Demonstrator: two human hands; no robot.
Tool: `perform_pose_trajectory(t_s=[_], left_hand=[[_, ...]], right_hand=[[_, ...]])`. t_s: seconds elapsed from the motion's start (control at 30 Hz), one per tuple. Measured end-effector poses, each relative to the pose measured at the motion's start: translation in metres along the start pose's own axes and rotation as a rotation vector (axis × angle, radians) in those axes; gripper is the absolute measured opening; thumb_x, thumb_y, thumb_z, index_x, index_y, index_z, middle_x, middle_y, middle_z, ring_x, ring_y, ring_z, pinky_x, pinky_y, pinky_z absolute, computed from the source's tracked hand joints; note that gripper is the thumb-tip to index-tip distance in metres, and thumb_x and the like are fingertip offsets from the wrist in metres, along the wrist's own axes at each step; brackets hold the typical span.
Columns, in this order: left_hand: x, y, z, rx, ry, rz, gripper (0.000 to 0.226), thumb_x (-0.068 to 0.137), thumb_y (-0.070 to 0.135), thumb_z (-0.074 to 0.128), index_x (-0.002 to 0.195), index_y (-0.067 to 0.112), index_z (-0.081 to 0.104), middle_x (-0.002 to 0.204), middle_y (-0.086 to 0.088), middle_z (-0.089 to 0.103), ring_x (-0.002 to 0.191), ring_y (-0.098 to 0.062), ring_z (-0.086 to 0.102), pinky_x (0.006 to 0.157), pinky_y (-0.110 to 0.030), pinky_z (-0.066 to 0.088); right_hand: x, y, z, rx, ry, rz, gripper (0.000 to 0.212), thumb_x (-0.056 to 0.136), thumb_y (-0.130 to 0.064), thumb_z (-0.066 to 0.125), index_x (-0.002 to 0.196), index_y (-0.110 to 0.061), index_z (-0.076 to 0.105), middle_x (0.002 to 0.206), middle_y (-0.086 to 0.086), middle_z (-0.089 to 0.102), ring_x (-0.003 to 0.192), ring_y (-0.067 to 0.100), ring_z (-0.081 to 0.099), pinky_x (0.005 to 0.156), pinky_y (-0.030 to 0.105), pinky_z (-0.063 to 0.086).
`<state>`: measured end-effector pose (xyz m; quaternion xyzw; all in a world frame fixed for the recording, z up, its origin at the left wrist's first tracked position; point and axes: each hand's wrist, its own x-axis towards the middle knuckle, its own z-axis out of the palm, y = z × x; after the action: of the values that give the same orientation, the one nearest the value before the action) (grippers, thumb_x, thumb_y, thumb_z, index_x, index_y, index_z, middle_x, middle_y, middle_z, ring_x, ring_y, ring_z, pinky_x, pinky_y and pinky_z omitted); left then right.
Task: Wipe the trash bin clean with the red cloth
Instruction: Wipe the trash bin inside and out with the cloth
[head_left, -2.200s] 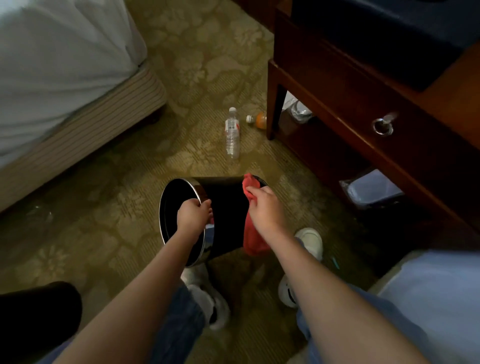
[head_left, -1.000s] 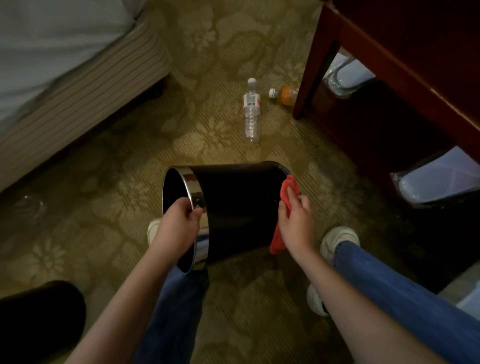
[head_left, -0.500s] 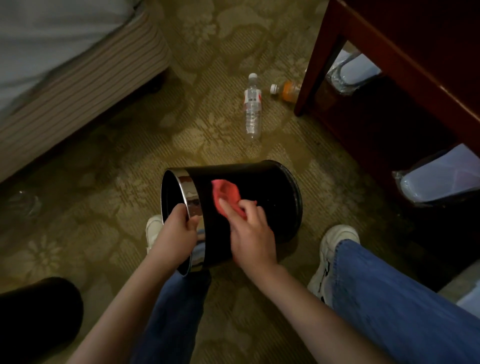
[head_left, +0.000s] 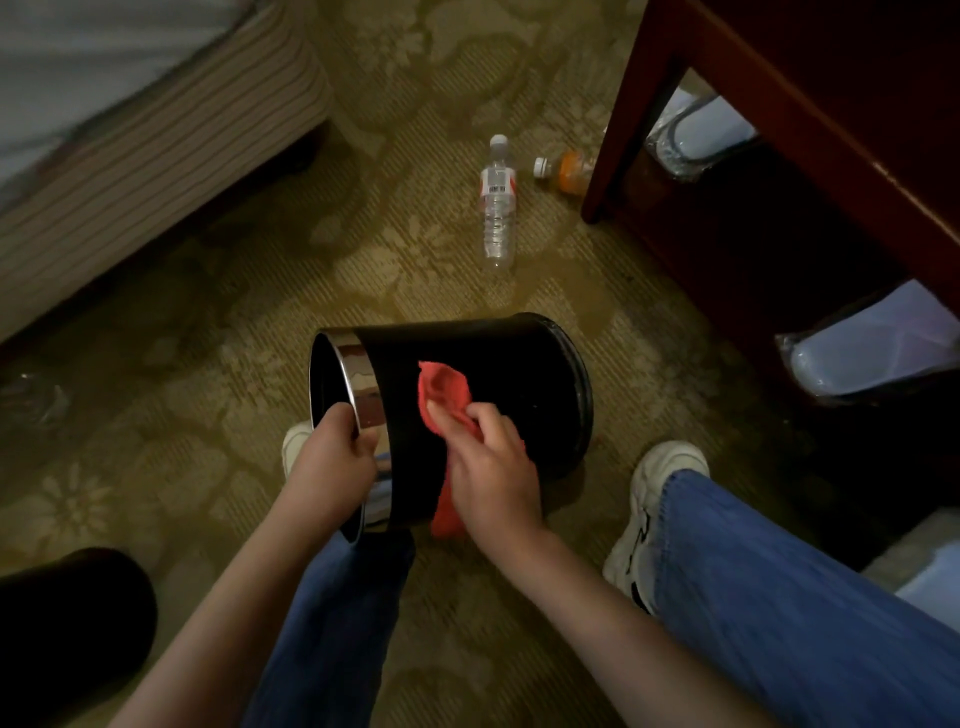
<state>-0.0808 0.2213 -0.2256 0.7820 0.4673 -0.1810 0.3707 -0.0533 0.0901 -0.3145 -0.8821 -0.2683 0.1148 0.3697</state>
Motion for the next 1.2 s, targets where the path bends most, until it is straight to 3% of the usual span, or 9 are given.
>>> perform_pose_trajectory(t_s=[0.1,0.2,0.3,0.5,0.7,0.83,0.97,1.07,1.2], left_hand=[[0.000,0.000,-0.002,-0.006,0.006,0.018,0.018,0.096,0.011,0.045,0.111,0.002,0.052,0.099,-0.018,0.061,0.093,-0.032,0.060,0.088,-0.051,0.049],[-0.001,0.002,0.001,0.024,0.001,0.059,0.018,0.096,0.011,0.046,0.111,0.004,0.052,0.097,-0.015,0.061,0.091,-0.029,0.060,0.086,-0.047,0.050],[-0.001,0.005,0.006,0.066,0.017,0.068,0.019,0.096,0.010,0.046,0.112,0.002,0.051,0.097,-0.016,0.061,0.091,-0.029,0.060,0.082,-0.043,0.050],[-0.001,0.004,0.010,0.113,0.044,0.089,0.019,0.096,0.009,0.045,0.111,-0.001,0.051,0.094,-0.015,0.060,0.087,-0.029,0.060,0.073,-0.036,0.047],[-0.009,0.009,0.015,0.101,0.004,0.104,0.017,0.096,0.013,0.046,0.107,0.001,0.051,0.091,-0.014,0.060,0.086,-0.029,0.059,0.079,-0.042,0.050],[-0.012,0.019,0.025,0.102,0.017,0.163,0.007,0.095,0.013,0.047,0.094,0.006,0.046,0.071,-0.001,0.047,0.068,-0.019,0.050,0.064,-0.031,0.039],[-0.006,0.019,0.023,0.107,0.034,0.150,0.007,0.094,0.011,0.047,0.098,0.005,0.048,0.074,-0.002,0.050,0.073,-0.022,0.055,0.067,-0.035,0.045],[-0.005,0.017,0.020,0.109,0.040,0.141,0.011,0.094,0.007,0.046,0.102,0.001,0.050,0.081,-0.008,0.054,0.082,-0.030,0.058,0.070,-0.037,0.046],[-0.006,0.018,0.022,0.100,0.033,0.146,0.012,0.095,0.010,0.046,0.102,0.001,0.050,0.083,-0.008,0.054,0.081,-0.027,0.055,0.070,-0.035,0.044]], right_hand=[[0.004,0.057,-0.014,0.065,0.046,0.282,0.045,0.093,-0.016,0.043,0.134,-0.033,0.049,0.104,-0.005,0.048,0.079,0.016,0.054,0.060,0.030,0.046],[0.008,0.092,-0.027,-0.015,0.074,0.473,0.040,0.094,-0.012,0.050,0.133,-0.023,0.053,0.099,-0.003,0.046,0.079,0.019,0.056,0.064,0.029,0.043],[0.005,0.070,-0.022,-0.007,0.072,0.382,0.039,0.093,-0.011,0.050,0.131,-0.017,0.055,0.101,0.004,0.051,0.086,0.025,0.056,0.075,0.036,0.045],[0.006,0.011,-0.003,0.035,0.045,0.133,0.040,0.091,-0.022,0.045,0.131,-0.026,0.054,0.104,0.001,0.051,0.088,0.022,0.052,0.068,0.040,0.051],[0.018,0.091,-0.030,0.009,0.054,0.525,0.042,0.094,-0.012,0.047,0.134,-0.024,0.051,0.108,0.004,0.049,0.089,0.024,0.058,0.072,0.030,0.045],[0.003,0.078,-0.026,0.002,0.063,0.484,0.040,0.096,-0.018,0.044,0.135,-0.019,0.050,0.118,0.003,0.052,0.099,0.023,0.057,0.085,0.040,0.049],[-0.010,0.034,-0.010,0.116,0.111,0.307,0.047,0.093,-0.035,0.032,0.133,-0.020,0.053,0.096,0.001,0.053,0.077,0.019,0.056,0.065,0.041,0.051],[-0.007,0.030,-0.012,0.107,0.112,0.233,0.041,0.094,-0.028,0.039,0.131,-0.020,0.055,0.095,0.000,0.054,0.078,0.017,0.057,0.063,0.034,0.049],[0.021,0.081,-0.029,0.020,0.086,0.530,0.036,0.096,-0.016,0.046,0.131,-0.021,0.055,0.115,0.005,0.056,0.095,0.024,0.060,0.077,0.032,0.046]])
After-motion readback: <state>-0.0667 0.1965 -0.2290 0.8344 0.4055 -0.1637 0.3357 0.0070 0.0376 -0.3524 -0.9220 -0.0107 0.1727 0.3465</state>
